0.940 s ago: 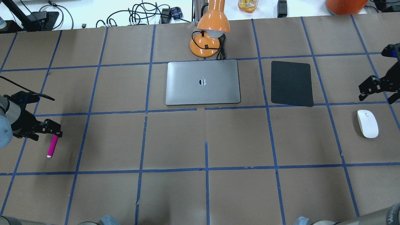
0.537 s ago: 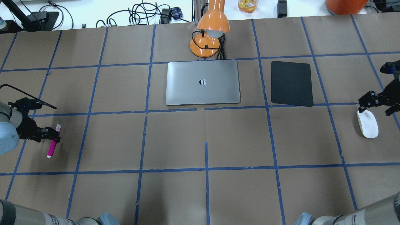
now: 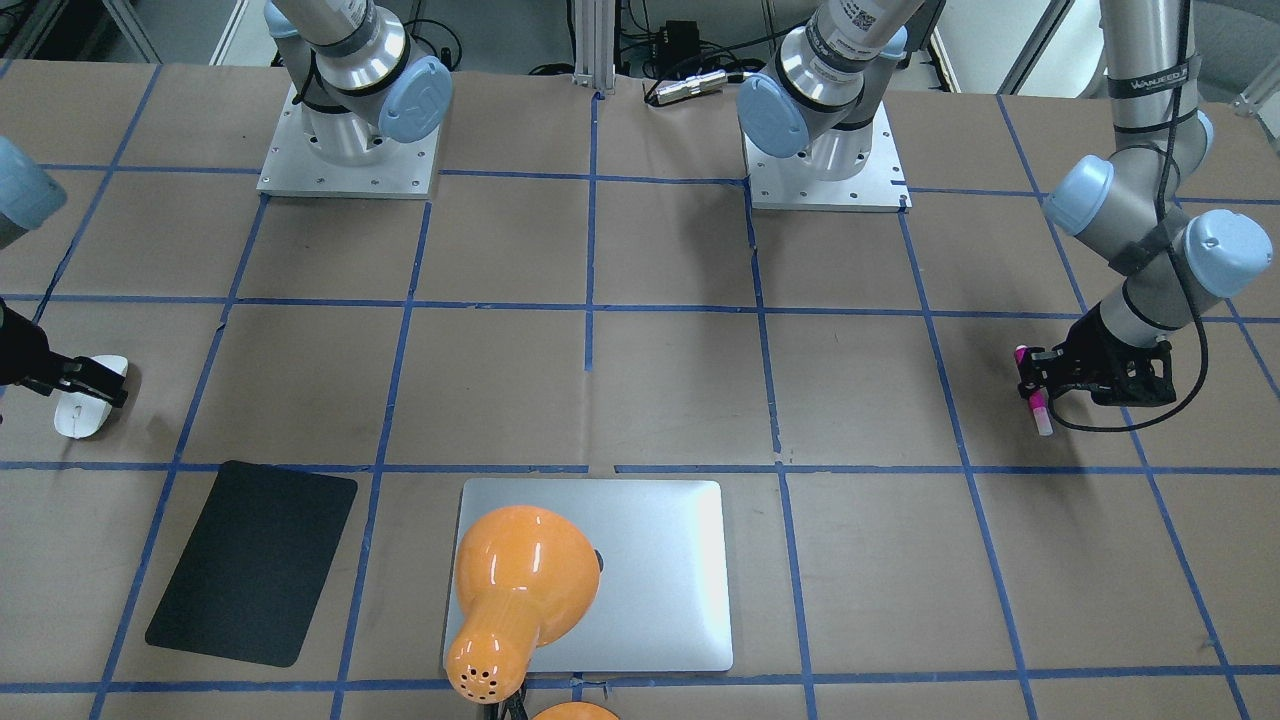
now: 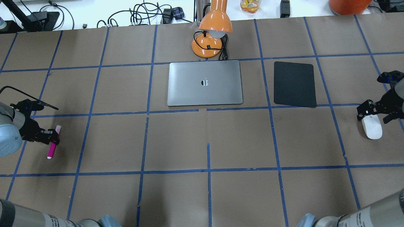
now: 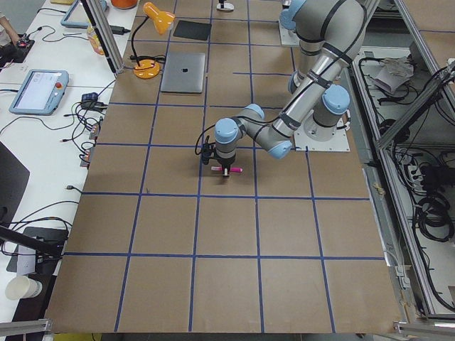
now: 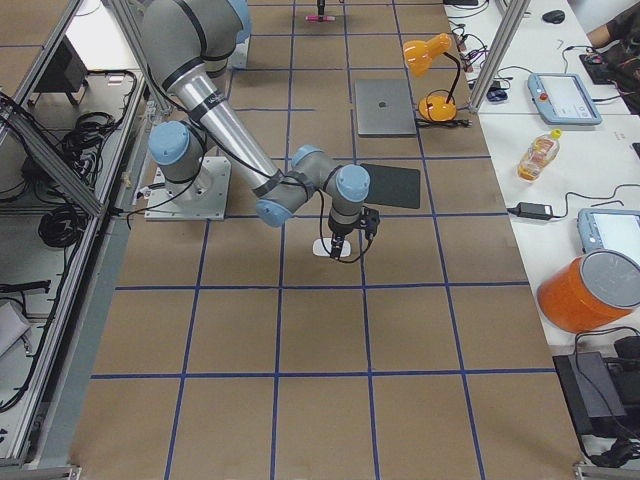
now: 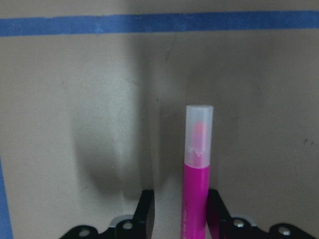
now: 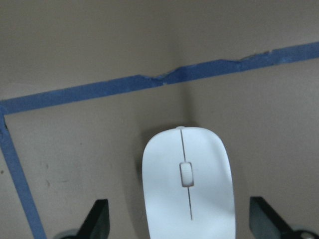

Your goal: Place pen and mouse around notebook

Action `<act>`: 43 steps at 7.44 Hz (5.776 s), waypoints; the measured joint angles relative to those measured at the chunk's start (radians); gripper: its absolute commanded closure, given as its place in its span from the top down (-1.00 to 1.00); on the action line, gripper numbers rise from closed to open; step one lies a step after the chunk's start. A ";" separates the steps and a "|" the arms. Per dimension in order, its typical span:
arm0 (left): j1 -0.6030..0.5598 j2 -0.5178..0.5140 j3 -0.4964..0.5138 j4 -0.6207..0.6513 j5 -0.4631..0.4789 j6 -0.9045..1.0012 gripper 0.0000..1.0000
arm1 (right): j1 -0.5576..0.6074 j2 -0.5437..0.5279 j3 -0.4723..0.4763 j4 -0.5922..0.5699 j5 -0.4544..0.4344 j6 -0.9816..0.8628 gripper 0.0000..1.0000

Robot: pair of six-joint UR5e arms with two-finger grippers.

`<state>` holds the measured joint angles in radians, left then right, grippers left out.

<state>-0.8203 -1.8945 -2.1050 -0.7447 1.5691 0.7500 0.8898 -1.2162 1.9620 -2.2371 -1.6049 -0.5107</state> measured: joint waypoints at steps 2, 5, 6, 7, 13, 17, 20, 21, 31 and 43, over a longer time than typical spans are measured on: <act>-0.002 0.011 0.001 -0.009 0.002 -0.049 -1.00 | 0.000 0.009 0.001 -0.002 -0.001 -0.010 0.93; -0.034 0.041 0.003 -0.030 0.002 -0.187 -1.00 | 0.000 0.023 0.001 -0.009 -0.011 -0.013 0.80; -0.091 0.073 0.003 -0.060 0.003 -0.323 -1.00 | 0.000 0.028 0.002 -0.012 -0.017 -0.014 0.75; -0.172 0.107 0.003 -0.096 0.003 -0.501 -1.00 | 0.000 0.033 0.002 -0.013 -0.021 -0.015 0.62; -0.793 0.125 0.049 -0.128 -0.002 -1.727 -1.00 | 0.000 0.031 0.001 -0.008 -0.025 -0.013 0.12; -1.115 -0.055 0.268 -0.173 -0.025 -2.393 -0.97 | 0.000 0.015 -0.007 -0.001 -0.038 -0.010 0.13; -1.163 -0.123 0.296 -0.212 -0.022 -2.495 1.00 | 0.022 -0.002 -0.054 0.009 -0.040 0.004 0.15; -1.166 -0.129 0.298 -0.212 -0.019 -2.496 1.00 | 0.049 -0.001 -0.076 0.010 -0.035 0.022 0.16; -0.928 0.292 0.520 -0.733 0.075 -0.907 1.00 | 0.493 0.232 -0.382 0.012 -0.012 0.461 0.22; -0.823 0.336 0.515 -0.759 -0.018 -0.837 1.00 | 0.576 -0.186 -0.386 0.489 -0.001 0.464 1.00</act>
<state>-1.6437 -1.5582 -1.5899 -1.5042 1.5513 -0.0869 1.4657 -1.4022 1.5759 -1.7479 -1.6058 -0.0462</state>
